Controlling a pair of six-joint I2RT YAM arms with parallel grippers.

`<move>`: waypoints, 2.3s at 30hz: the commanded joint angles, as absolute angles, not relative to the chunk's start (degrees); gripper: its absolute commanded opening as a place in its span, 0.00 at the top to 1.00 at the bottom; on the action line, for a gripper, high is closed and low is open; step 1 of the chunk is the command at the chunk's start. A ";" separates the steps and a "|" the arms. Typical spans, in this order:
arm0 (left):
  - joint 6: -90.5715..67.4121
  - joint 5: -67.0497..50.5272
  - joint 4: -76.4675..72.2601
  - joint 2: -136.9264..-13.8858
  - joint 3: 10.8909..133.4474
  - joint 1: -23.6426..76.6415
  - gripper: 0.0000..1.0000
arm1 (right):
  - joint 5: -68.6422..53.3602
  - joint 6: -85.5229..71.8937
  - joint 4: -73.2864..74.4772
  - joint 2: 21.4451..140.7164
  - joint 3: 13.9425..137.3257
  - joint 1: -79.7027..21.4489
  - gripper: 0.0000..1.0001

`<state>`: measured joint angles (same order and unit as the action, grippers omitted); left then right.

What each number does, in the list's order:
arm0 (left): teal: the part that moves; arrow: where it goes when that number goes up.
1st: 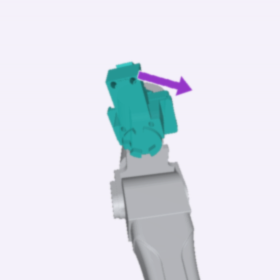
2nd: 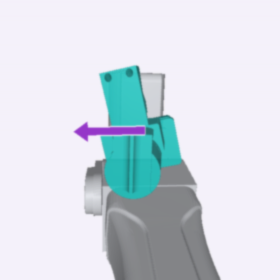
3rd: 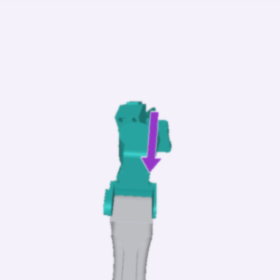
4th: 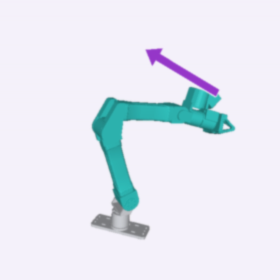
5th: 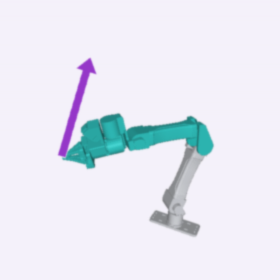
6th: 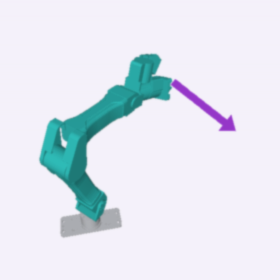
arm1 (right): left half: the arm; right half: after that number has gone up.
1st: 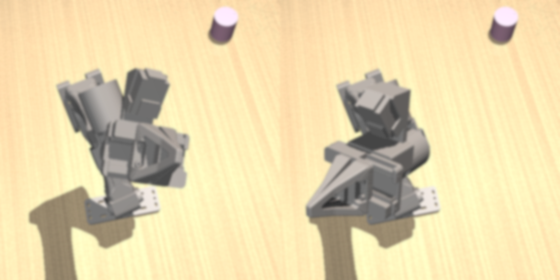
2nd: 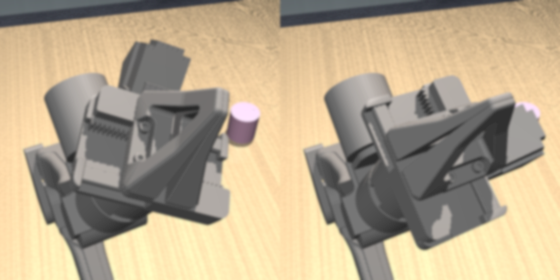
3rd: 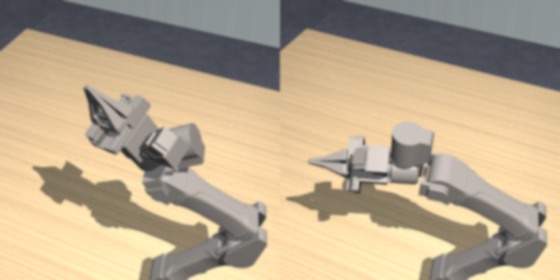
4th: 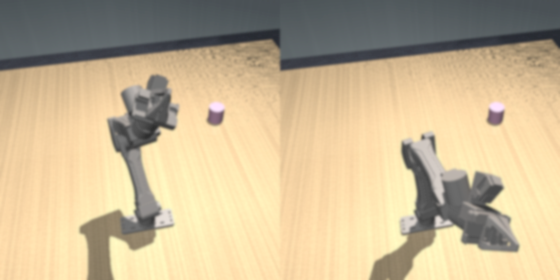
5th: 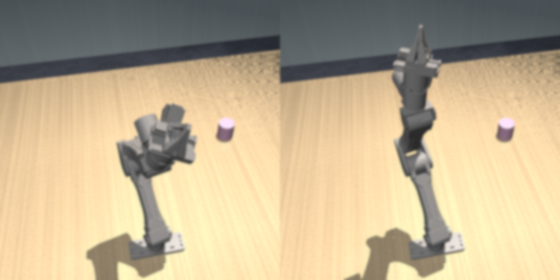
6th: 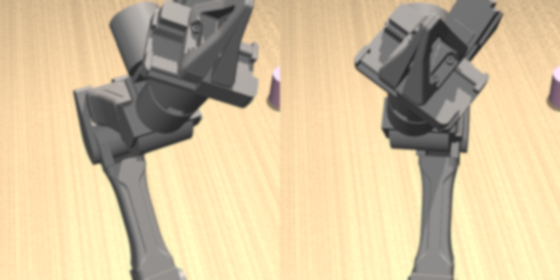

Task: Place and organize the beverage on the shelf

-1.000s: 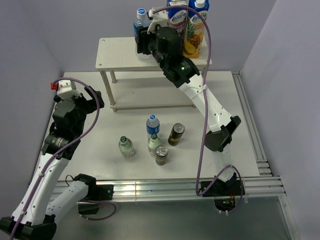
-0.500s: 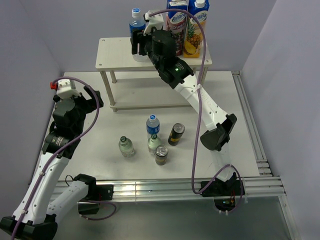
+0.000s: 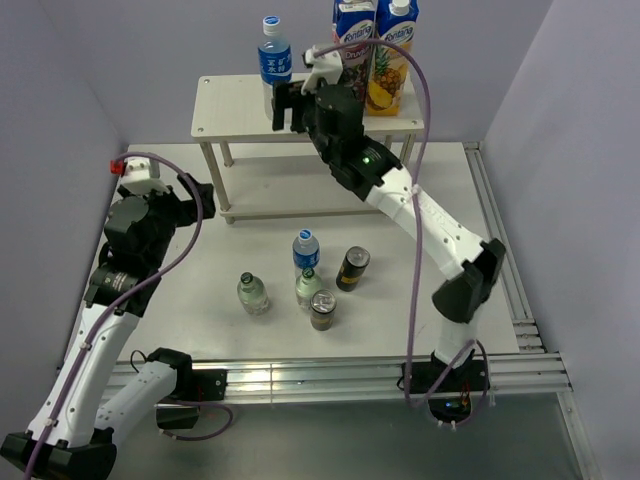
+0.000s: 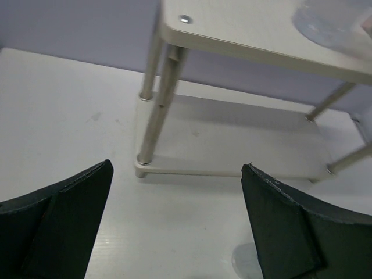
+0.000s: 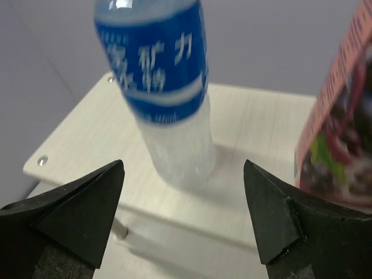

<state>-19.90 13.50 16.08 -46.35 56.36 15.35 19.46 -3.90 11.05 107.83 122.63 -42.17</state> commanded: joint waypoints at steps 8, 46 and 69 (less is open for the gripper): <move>-19.68 -11.34 12.65 -53.77 57.13 20.83 0.01 | 32.16 -9.57 -1.94 71.39 83.08 -53.96 0.09; -26.46 27.07 -3.69 -75.93 55.72 51.50 0.05 | 42.01 -19.42 10.81 38.85 46.85 -58.89 0.09; -29.62 33.04 -0.18 -75.67 53.61 56.07 0.13 | 42.80 -20.13 13.09 37.53 44.47 -56.87 0.09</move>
<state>-28.38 31.42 -0.12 -75.70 53.36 55.22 41.21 -19.55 12.71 38.24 44.86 -57.39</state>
